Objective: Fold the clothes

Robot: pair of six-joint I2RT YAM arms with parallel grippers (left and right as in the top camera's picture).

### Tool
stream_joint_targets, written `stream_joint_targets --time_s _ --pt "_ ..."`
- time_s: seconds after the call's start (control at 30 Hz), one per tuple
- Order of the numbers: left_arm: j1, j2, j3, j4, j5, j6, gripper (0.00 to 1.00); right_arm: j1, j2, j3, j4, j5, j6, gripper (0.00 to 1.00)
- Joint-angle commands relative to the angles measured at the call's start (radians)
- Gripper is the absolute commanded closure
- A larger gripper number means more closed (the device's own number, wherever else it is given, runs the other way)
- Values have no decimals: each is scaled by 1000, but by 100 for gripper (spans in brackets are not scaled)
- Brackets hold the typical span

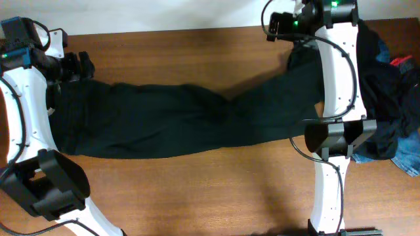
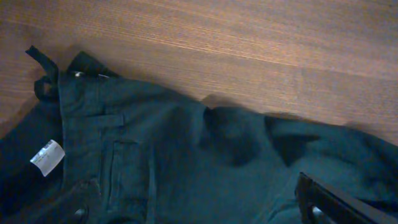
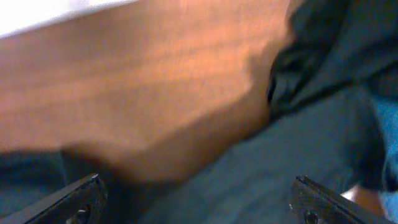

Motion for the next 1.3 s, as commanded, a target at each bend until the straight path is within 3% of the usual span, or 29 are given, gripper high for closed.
stream_joint_targets --time_s 0.0,0.07,0.2,0.27,0.53,0.87,1.0,1.1,1.23,1.27 --pt "3 -23 14 -2 12 12 1 2 18 9 -24 -68 -43 1" --pt "3 -23 14 -1 12 12 1 1 29 -1 -13 -27 77 1" --pt "3 -23 14 -2 12 12 1 7 64 -27 -54 132 539 1" --pt "3 -23 14 -5 12 12 1 10 83 -54 -48 148 642 1" --pt "3 -23 14 -8 12 12 1 33 151 -154 25 143 700 0" --pt "3 -23 14 -16 12 12 1 33 178 -307 55 145 727 14" --pt "3 -23 14 -17 12 12 1 30 178 -362 73 145 727 25" --pt "3 -23 14 -17 12 12 1 27 178 -364 73 145 726 41" --pt "3 -23 14 -16 12 12 1 20 177 -363 53 144 726 78" --pt "3 -23 14 -16 12 12 1 19 177 -362 42 144 714 96"
